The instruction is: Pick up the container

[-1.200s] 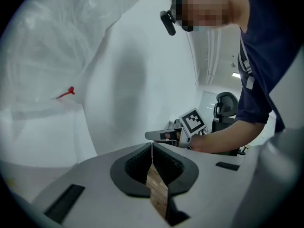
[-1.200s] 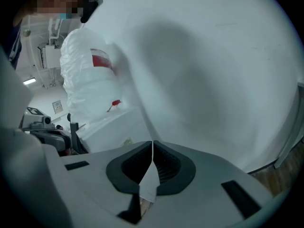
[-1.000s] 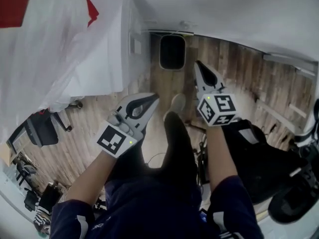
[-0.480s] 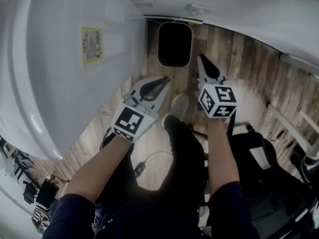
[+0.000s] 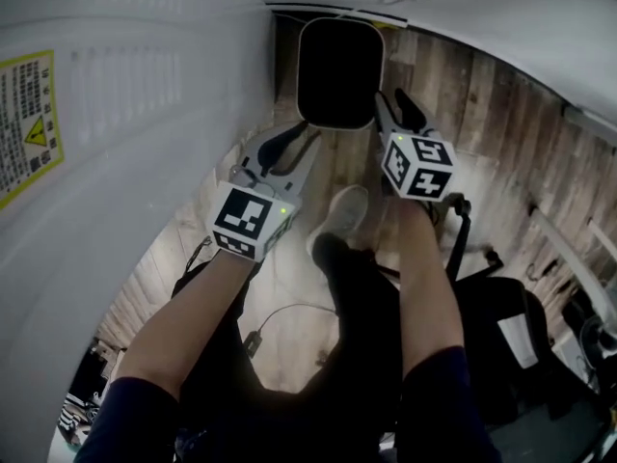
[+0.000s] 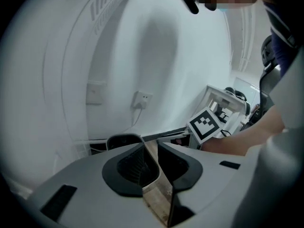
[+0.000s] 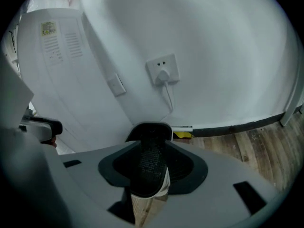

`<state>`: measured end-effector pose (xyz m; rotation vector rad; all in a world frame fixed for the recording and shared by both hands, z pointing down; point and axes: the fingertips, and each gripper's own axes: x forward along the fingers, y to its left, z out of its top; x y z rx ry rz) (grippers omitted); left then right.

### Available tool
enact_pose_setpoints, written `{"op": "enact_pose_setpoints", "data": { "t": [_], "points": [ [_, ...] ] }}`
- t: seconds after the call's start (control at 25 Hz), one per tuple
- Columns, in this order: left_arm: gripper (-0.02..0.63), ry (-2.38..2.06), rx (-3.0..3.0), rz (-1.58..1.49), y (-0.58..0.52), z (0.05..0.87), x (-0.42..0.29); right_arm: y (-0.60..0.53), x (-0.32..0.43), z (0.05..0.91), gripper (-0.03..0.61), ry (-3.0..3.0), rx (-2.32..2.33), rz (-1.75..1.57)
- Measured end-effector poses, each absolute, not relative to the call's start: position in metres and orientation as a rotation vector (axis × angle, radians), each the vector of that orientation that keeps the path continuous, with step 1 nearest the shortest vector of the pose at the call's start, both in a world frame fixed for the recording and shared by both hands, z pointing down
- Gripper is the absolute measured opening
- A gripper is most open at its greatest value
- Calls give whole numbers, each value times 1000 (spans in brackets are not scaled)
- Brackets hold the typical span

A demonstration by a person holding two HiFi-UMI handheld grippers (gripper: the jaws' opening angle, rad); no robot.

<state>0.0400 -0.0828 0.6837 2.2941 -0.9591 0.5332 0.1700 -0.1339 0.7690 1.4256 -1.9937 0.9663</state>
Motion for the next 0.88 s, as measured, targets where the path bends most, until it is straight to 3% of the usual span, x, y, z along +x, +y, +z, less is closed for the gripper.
{"op": "enact_pose_setpoints", "data": {
  "t": [0.48,0.88],
  "points": [
    [235,-1186,2034,705,-125,838,28,-123,170,876,179,-1873,1387,1055],
    [239,-1127,1950,743,-131,892,26,-131,168,902,177,-1855,1385,1099]
  ]
}}
